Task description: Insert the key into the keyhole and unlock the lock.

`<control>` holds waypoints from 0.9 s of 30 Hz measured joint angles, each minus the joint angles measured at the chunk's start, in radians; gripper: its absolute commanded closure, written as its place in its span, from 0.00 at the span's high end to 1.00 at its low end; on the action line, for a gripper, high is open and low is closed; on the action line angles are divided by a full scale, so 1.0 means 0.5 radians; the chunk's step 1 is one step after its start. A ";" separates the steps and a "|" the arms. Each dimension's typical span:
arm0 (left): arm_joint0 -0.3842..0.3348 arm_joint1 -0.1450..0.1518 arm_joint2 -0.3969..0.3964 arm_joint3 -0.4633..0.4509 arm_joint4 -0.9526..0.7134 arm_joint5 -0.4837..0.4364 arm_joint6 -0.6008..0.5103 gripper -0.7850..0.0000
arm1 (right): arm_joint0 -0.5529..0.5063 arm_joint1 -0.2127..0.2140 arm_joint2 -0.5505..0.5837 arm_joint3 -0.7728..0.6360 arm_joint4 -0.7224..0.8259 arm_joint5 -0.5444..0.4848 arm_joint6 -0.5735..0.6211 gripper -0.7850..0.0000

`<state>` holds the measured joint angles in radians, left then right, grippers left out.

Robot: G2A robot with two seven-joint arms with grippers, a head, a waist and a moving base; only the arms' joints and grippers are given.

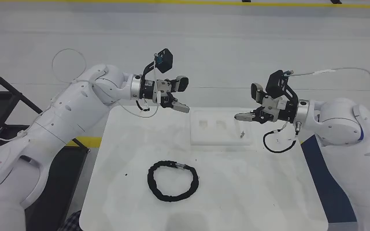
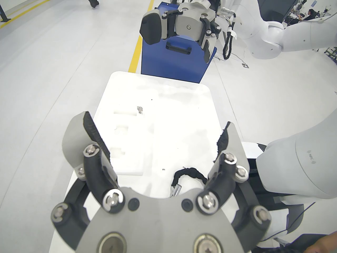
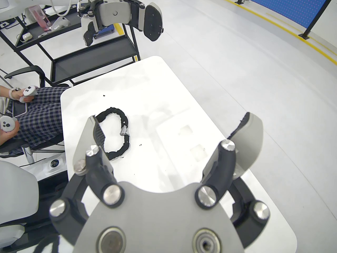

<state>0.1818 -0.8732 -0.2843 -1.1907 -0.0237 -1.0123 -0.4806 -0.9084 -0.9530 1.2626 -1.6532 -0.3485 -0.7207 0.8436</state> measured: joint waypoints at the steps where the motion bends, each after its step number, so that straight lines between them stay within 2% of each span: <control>1: 0.000 0.000 0.000 0.000 0.000 0.000 0.000 1.00 | 0.000 0.000 0.000 0.000 0.000 0.000 0.000 1.00; 22: 0.000 0.000 0.000 0.000 0.000 0.000 0.000 1.00 | 0.000 0.000 0.000 0.000 0.000 0.000 0.000 1.00; 27: 0.000 0.000 0.000 0.000 0.000 0.000 0.000 1.00 | -0.070 0.000 -0.028 0.003 -0.185 0.216 -0.033 1.00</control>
<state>0.1818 -0.8732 -0.2843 -1.1907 -0.0237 -1.0123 -0.4807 -0.9435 -0.9529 1.2488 -1.6517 -0.4410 -0.6125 0.8269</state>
